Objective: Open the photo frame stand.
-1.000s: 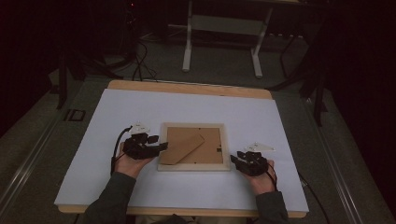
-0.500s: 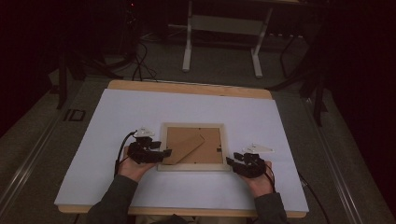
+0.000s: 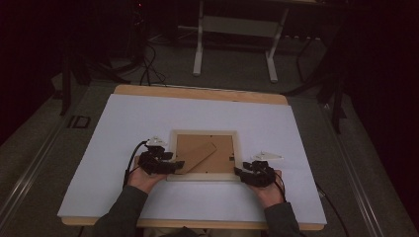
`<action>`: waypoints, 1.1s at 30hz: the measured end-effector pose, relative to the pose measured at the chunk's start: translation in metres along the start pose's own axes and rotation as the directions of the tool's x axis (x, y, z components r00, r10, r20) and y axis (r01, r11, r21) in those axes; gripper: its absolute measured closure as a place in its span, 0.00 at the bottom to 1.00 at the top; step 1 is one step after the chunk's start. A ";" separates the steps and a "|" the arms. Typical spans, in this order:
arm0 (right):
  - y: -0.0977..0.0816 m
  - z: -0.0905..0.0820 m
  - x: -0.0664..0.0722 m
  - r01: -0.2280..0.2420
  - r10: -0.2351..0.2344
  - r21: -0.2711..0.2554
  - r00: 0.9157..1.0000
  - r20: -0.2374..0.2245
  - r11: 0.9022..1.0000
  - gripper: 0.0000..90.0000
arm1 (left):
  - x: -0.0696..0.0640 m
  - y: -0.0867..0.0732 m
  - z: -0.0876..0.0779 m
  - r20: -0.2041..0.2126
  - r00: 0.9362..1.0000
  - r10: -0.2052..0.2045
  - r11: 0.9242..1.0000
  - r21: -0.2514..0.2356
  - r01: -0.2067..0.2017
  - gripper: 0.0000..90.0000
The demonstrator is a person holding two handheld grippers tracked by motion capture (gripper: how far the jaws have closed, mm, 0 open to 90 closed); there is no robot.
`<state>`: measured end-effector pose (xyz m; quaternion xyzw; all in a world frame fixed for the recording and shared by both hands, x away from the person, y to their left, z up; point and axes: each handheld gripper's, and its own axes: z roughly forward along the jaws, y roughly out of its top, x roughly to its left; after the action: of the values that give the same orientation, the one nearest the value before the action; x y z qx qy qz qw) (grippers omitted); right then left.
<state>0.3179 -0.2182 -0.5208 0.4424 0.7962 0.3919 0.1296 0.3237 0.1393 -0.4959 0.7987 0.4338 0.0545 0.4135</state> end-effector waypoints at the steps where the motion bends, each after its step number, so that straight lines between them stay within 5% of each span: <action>1: 0.002 0.001 -0.001 -0.006 0.006 -0.003 1.000 0.003 1.000 0.58 | -0.001 0.000 0.000 0.003 1.000 0.002 1.000 0.004 -0.002 0.43; 17: 0.009 0.013 -0.006 -0.119 0.119 0.049 0.993 0.003 0.992 0.59 | 0.003 0.004 0.016 0.021 0.999 -0.035 0.997 0.063 0.034 0.48; 33: 0.010 0.011 -0.002 -0.098 0.096 0.044 0.994 0.046 0.994 0.66 | 0.007 0.011 0.029 0.036 0.996 -0.078 0.991 0.107 0.074 0.54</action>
<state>0.3310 -0.2107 -0.5211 0.4920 0.7795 0.3695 0.1174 0.3473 0.1235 -0.5089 0.8033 0.4578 -0.0003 0.3809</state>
